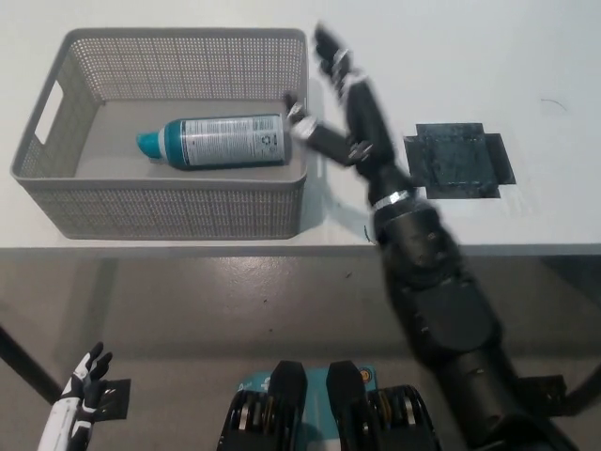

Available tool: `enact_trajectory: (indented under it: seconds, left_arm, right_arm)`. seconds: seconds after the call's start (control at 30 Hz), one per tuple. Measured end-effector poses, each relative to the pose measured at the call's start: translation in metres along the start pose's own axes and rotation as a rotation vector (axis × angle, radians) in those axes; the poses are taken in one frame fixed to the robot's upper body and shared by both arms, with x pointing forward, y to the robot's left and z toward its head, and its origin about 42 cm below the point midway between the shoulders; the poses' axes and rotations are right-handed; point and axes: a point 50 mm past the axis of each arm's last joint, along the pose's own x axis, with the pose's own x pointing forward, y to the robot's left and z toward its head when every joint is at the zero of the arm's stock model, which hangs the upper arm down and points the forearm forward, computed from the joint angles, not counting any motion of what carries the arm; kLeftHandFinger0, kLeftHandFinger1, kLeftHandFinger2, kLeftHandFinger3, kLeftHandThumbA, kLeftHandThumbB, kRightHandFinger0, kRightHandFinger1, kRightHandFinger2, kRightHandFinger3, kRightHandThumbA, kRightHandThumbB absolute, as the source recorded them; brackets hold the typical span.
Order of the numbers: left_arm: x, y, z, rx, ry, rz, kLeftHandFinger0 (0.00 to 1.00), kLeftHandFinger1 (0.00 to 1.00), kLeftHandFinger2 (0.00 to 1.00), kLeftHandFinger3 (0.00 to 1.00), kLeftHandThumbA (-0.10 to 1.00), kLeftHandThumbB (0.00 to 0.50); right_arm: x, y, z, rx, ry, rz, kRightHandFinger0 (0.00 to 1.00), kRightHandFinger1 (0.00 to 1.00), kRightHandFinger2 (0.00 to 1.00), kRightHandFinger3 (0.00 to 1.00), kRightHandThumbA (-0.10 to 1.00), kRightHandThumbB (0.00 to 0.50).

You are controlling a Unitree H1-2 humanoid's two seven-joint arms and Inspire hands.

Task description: Use the right hand to pick up an air purifying spray and put it inside a container

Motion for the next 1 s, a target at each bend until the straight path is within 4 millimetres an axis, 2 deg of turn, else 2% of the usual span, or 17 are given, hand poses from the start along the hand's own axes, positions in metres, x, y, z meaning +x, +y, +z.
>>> enact_trajectory:
  seconds: [0.1,0.2,0.33,0.37,0.4,0.47,0.53,0.57,0.6,0.63,0.7,0.73,0.8,0.83,0.9,0.93,1.0]
  left_arm:
    - [0.0,0.0,0.0,0.0,0.002,0.0,1.0,1.0,1.0,1.0,1.0,0.217]
    - [0.001,0.0,0.0,0.0,0.003,0.001,1.0,1.0,1.0,1.0,1.0,0.218]
    - [0.001,0.0,0.0,0.0,0.005,0.001,1.0,1.0,1.0,1.0,1.0,0.221]
    - [0.001,0.0,0.0,0.0,0.005,0.001,1.0,1.0,1.0,1.0,1.0,0.227]
    - [0.001,0.0,0.0,0.0,0.005,0.001,1.0,1.0,1.0,1.0,1.0,0.241]
    - [0.001,0.0,0.0,0.0,0.006,0.002,1.0,1.0,1.0,1.0,1.0,0.243]
    - [0.001,0.0,0.0,-0.001,0.006,0.002,1.0,1.0,1.0,1.0,1.0,0.246]
    - [0.001,0.001,0.0,0.0,0.006,0.003,1.0,1.0,1.0,1.0,1.0,0.251]
    - [0.0,0.001,-0.001,0.0,0.007,0.005,1.0,1.0,1.0,1.0,1.0,0.247]
    - [0.0,0.002,-0.001,0.001,0.009,0.008,1.0,1.0,1.0,1.0,1.0,0.254]
    - [0.0,0.003,-0.001,0.001,0.009,0.01,1.0,1.0,1.0,1.0,1.0,0.274]
    - [0.001,0.003,-0.001,0.001,0.008,0.011,1.0,1.0,1.0,1.0,1.0,0.299]
    - [0.001,0.003,0.0,-0.001,0.006,0.012,1.0,1.0,1.0,1.0,1.0,0.315]
    - [0.002,0.004,0.0,-0.003,0.005,0.015,1.0,1.0,1.0,1.0,1.0,0.314]
    - [0.002,0.006,0.0,-0.005,0.005,0.02,1.0,1.0,1.0,1.0,1.0,0.293]
    - [0.002,0.006,0.0,-0.006,0.005,0.021,1.0,1.0,1.0,1.0,1.0,0.297]
    - [0.002,0.007,0.0,-0.009,0.006,0.024,1.0,1.0,1.0,1.0,1.0,0.298]
  right_arm:
    - [0.004,-0.025,0.025,-0.036,-0.066,-0.019,1.0,1.0,1.0,1.0,0.53,0.5]
    - [0.006,-0.049,0.051,-0.066,-0.128,-0.04,1.0,1.0,1.0,1.0,0.5,0.5]
    - [0.0,-0.074,0.087,-0.109,-0.22,-0.061,1.0,1.0,1.0,1.0,0.56,0.497]
    - [-0.004,-0.081,0.096,-0.121,-0.247,-0.067,1.0,1.0,1.0,1.0,0.61,0.475]
    - [-0.007,-0.085,0.1,-0.129,-0.256,-0.071,1.0,1.0,1.0,1.0,0.73,0.44]
    - [-0.02,-0.095,0.111,-0.147,-0.288,-0.079,1.0,1.0,1.0,1.0,0.84,0.256]
    - [-0.047,-0.108,0.116,-0.181,-0.303,-0.093,1.0,1.0,1.0,1.0,0.92,0.215]
    - [-0.059,-0.113,0.116,-0.192,-0.3,-0.098,1.0,1.0,1.0,1.0,0.98,0.218]
    - [-0.077,-0.118,0.113,-0.204,-0.287,-0.1,1.0,1.0,1.0,1.0,0.98,0.187]
    - [-0.095,-0.123,0.107,-0.215,-0.259,-0.103,1.0,1.0,1.0,1.0,0.93,0.173]
    - [-0.129,-0.129,0.088,-0.227,-0.176,-0.11,1.0,1.0,1.0,1.0,0.89,0.149]
    - [-0.153,-0.133,0.072,-0.232,-0.104,-0.115,1.0,1.0,1.0,1.0,0.89,0.181]
    - [-0.193,-0.136,0.048,-0.232,0.015,-0.118,1.0,1.0,1.0,1.0,0.9,0.196]
    - [-0.219,-0.137,0.033,-0.231,0.091,-0.115,1.0,1.0,1.0,1.0,0.94,0.224]
    - [-0.268,-0.136,0.007,-0.232,0.237,-0.103,1.0,1.0,1.0,1.0,0.93,0.265]
    - [-0.285,-0.135,0.0,-0.231,0.283,-0.102,1.0,1.0,1.0,1.0,0.92,0.245]
    - [-0.315,-0.133,-0.013,-0.225,0.371,-0.093,1.0,1.0,1.0,1.0,0.94,0.259]
